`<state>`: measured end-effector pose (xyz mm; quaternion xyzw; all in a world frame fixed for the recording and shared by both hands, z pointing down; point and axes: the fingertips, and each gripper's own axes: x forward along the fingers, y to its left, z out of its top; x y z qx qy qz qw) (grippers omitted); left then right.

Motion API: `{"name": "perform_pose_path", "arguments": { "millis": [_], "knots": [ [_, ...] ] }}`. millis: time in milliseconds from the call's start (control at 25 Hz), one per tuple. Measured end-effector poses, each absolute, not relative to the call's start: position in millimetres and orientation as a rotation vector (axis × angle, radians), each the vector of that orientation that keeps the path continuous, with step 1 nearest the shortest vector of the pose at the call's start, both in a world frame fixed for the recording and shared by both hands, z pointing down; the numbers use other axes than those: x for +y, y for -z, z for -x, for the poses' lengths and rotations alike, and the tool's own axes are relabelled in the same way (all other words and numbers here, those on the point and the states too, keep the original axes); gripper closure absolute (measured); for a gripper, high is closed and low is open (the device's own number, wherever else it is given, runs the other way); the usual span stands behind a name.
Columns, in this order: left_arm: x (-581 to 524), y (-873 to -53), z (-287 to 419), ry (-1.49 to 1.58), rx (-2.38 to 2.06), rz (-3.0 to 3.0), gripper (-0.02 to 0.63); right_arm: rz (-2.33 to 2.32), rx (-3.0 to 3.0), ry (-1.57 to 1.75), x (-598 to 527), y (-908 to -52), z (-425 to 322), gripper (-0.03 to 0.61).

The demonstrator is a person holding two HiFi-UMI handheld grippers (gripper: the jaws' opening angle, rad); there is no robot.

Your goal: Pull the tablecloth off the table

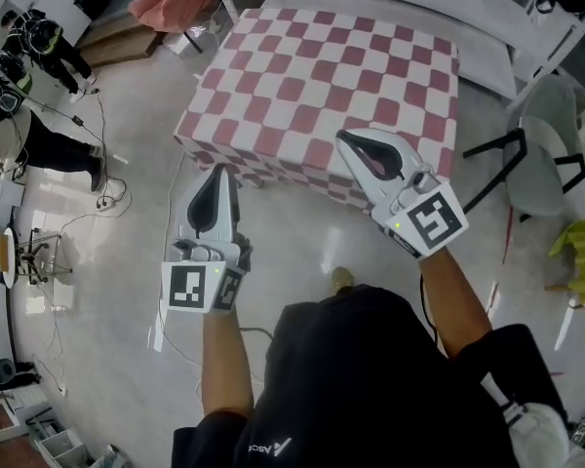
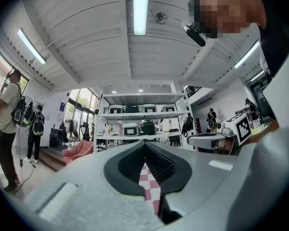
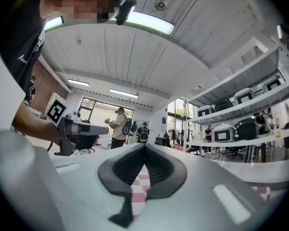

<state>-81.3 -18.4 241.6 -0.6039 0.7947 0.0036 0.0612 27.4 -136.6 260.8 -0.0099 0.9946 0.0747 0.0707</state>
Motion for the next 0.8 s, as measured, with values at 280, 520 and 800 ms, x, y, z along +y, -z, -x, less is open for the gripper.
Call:
{"name": "perform_pose_path", "arguments": {
  "millis": [280, 520, 800],
  "knots": [
    [-78.9, -240.7, 129.4, 0.033, 2.348, 1.883, 0.604, 0.173, 3.022, -0.191, -191.2, -277.2, 5.5, 0.578],
    [-134.3, -261.6, 180.8, 0.015, 2.279, 2.006, 0.604, 0.310, 3.046, -0.225, -224.9, -294.2, 46.5, 0.578],
    [-197.1, -282.3, 249.6, 0.019, 2.129, 2.206, 0.604, 0.570, 3.070, -0.233, -263.0, -305.7, 108.4, 0.578]
  ]
}}
